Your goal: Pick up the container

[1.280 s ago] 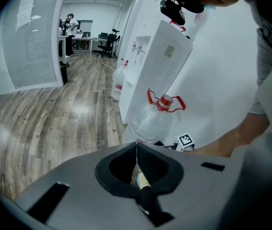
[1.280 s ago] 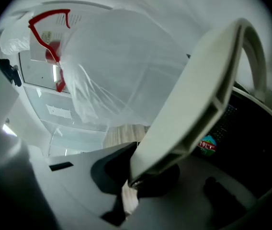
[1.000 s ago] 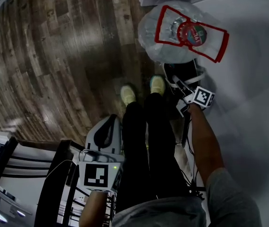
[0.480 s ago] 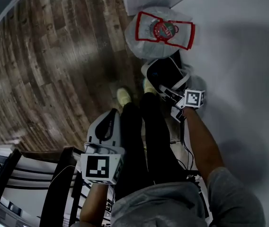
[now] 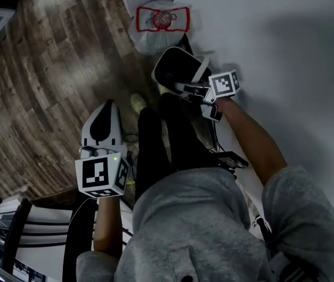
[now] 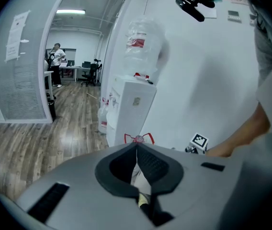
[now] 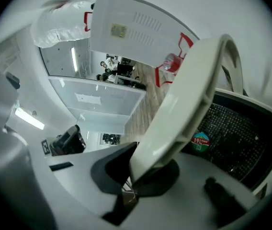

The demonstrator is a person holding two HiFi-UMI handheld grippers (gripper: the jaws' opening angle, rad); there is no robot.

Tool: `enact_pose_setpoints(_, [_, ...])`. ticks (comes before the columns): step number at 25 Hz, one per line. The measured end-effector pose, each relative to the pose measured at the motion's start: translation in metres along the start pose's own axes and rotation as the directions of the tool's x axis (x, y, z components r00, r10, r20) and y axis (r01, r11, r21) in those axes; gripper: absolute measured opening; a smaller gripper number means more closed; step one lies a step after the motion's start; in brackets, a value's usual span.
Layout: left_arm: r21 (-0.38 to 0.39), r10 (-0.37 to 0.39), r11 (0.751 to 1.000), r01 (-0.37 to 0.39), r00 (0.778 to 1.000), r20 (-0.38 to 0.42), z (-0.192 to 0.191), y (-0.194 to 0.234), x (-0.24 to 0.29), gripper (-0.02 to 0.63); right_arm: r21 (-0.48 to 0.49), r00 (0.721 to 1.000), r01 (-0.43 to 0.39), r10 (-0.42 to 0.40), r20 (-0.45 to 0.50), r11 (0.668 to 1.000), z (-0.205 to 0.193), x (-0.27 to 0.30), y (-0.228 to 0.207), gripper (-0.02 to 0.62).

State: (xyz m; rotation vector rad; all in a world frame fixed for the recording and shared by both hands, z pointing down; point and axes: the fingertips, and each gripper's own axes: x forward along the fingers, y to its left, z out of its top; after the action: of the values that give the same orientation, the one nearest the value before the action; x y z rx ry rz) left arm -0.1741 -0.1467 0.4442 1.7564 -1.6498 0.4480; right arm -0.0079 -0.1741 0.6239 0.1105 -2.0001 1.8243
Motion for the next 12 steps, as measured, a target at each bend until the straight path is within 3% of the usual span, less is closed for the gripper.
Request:
enact_pose_setpoints(6, [0.040,-0.026,0.999,0.023,0.998,0.054,0.033,-0.033,-0.034,0.015,-0.052,0.992,-0.102,0.105,0.063,0.993,0.025,-0.046,0.113,0.026])
enact_pose_setpoints(12, [0.086,-0.045,0.996,0.036,0.993,0.109,0.075,-0.046,-0.059,0.015,-0.121,0.982,-0.137,0.150,0.110,0.983,0.049,-0.063,0.203,0.026])
